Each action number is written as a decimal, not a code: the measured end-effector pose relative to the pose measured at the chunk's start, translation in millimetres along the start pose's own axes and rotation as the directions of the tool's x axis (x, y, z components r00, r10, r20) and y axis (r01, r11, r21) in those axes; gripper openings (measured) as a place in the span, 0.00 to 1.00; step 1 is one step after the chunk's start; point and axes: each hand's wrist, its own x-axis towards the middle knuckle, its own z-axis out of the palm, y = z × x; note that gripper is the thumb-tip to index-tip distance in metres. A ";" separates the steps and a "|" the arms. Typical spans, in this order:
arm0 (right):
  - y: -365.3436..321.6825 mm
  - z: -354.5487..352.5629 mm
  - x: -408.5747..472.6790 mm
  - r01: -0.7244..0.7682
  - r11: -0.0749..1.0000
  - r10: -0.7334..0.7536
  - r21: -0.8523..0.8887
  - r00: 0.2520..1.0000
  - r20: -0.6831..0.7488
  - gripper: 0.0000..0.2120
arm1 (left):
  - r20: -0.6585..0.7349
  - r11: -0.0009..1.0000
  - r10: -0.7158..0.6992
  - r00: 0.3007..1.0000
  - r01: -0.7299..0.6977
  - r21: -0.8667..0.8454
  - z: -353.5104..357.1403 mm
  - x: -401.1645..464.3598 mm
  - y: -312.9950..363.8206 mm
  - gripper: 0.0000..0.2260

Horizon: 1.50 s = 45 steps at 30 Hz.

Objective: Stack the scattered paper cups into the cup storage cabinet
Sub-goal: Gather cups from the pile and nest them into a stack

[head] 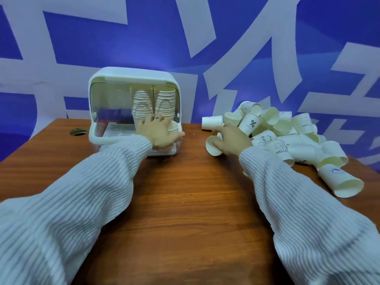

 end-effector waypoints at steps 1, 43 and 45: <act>2.9 4.0 -2.3 0.005 0.997 -0.004 -0.071 1.000 0.011 0.14 | -0.051 1.000 0.000 0.999 -0.001 -0.024 -0.2 -2.2 0.5 0.38; -100.3 -30.4 -7.5 0.199 0.578 0.079 0.791 0.952 -0.297 0.26 | -0.484 0.555 -0.304 0.821 -0.260 -0.790 -13.8 -76.3 7.8 0.32; -117.3 -20.4 7.7 0.215 0.656 0.046 0.724 0.946 -0.322 0.23 | -0.498 0.574 -0.331 0.802 -0.247 -0.780 -12.5 -74.1 -8.4 0.32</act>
